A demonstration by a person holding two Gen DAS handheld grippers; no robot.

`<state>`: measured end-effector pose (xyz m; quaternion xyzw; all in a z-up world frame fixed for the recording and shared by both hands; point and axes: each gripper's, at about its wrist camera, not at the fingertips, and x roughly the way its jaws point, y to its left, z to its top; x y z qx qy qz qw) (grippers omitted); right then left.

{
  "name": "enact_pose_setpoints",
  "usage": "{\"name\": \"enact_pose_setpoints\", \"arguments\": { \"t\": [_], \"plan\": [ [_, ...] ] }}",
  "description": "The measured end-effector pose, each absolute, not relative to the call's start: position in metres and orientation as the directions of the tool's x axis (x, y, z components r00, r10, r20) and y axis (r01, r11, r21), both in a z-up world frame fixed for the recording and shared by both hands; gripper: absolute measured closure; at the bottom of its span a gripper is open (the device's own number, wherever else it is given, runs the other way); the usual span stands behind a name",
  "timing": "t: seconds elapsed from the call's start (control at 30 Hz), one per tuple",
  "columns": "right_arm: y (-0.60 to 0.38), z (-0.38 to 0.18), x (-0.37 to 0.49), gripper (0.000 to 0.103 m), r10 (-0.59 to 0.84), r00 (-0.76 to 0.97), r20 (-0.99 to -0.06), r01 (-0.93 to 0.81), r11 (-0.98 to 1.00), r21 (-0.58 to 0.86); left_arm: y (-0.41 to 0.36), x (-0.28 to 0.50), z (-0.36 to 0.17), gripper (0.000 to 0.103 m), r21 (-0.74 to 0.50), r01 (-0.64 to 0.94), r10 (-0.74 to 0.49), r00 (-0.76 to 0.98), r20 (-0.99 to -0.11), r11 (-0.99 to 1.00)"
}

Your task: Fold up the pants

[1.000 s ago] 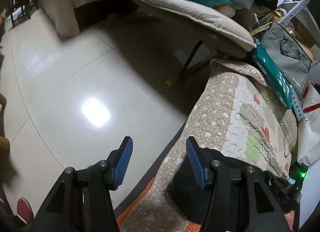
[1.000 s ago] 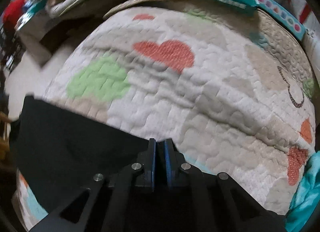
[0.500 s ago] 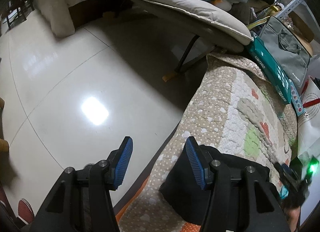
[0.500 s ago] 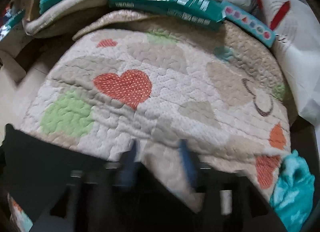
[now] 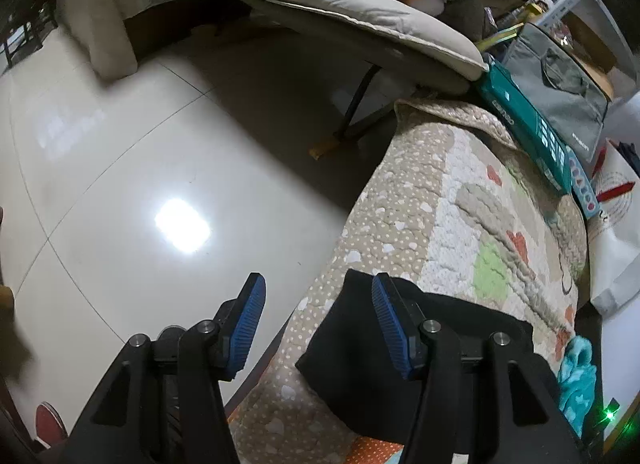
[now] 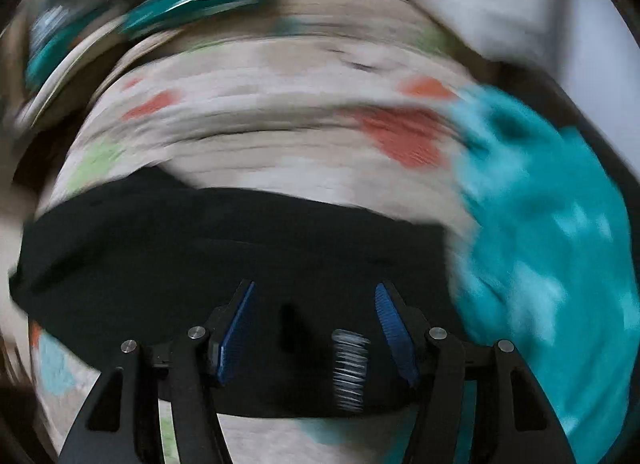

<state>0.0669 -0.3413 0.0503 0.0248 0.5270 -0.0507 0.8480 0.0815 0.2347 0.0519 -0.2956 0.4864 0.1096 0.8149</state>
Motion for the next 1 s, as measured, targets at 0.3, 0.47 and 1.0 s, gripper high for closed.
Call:
{"name": "enact_pose_setpoints", "arguments": {
  "t": [0.3, 0.47, 1.0],
  "plan": [
    [-0.399, 0.035, 0.055, 0.032, -0.152, 0.419, -0.895, 0.269, 0.962, -0.038, 0.232, 0.083, 0.044, 0.048, -0.367, -0.464, -0.119, 0.481, -0.869, 0.806],
    [-0.384, 0.017, 0.066, 0.062, -0.136, 0.368, -0.920, 0.202, 0.977, -0.064, 0.230, 0.084, 0.042, 0.048, -0.349, -0.461, -0.107, 0.473, -0.875, 0.816],
    [-0.336, 0.096, 0.051, 0.035, -0.316, 0.537, -0.782, 0.260, 0.944, -0.204, 0.268, 0.023, -0.020, 0.048, -0.528, -0.636, -0.262, 0.468, -0.844, 0.563]
  ]
}}
